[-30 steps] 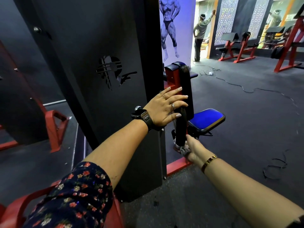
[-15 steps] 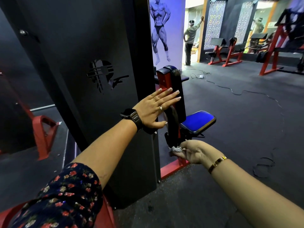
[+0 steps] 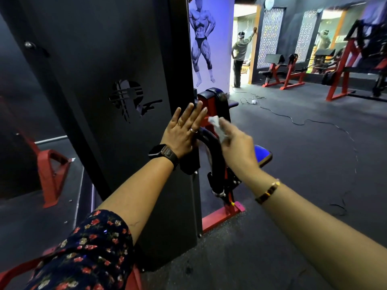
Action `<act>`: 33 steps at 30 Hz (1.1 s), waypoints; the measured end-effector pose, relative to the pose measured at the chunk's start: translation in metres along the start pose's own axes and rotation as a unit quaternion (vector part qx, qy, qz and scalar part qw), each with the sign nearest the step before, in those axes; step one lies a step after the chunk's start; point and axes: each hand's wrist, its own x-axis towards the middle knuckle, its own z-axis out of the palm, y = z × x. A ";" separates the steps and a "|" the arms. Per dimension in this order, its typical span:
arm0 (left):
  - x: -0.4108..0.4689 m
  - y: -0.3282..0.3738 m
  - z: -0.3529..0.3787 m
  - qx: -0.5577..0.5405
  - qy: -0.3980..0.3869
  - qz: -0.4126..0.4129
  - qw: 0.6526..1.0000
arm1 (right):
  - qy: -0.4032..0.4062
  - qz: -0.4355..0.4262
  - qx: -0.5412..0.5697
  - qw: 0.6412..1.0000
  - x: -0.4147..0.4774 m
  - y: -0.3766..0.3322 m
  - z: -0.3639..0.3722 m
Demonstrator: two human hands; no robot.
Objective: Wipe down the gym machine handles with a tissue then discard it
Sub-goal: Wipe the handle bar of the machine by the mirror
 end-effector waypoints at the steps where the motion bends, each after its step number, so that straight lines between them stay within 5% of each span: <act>1: 0.000 0.000 0.001 0.016 0.001 -0.002 1.000 | -0.011 -0.046 -0.036 0.998 -0.002 0.004 0.012; 5: 0.000 0.000 0.000 0.045 -0.020 -0.006 0.999 | 0.016 -0.247 -0.175 0.953 -0.022 0.048 0.038; 8: 0.000 -0.001 -0.006 0.039 -0.052 0.002 0.998 | 0.036 -0.318 -0.186 0.929 -0.049 0.090 0.039; 18: -0.001 -0.002 -0.005 0.037 -0.059 0.005 0.998 | 0.069 -0.304 -0.181 0.933 -0.020 0.079 0.070; 21: -0.001 -0.003 -0.003 0.034 -0.055 0.002 0.998 | 0.074 -0.198 -0.069 0.975 0.000 0.047 0.061; 25: -0.002 -0.001 -0.001 0.065 -0.050 -0.001 0.997 | -0.041 -0.099 -0.030 0.994 0.043 0.012 0.043; 27: -0.002 -0.001 -0.001 0.079 -0.055 0.004 0.995 | -0.063 -0.126 -0.040 0.989 0.045 0.012 0.042; 33: -0.001 -0.003 -0.003 0.051 -0.072 0.003 0.996 | 0.093 -0.239 -0.074 0.964 -0.010 0.072 0.068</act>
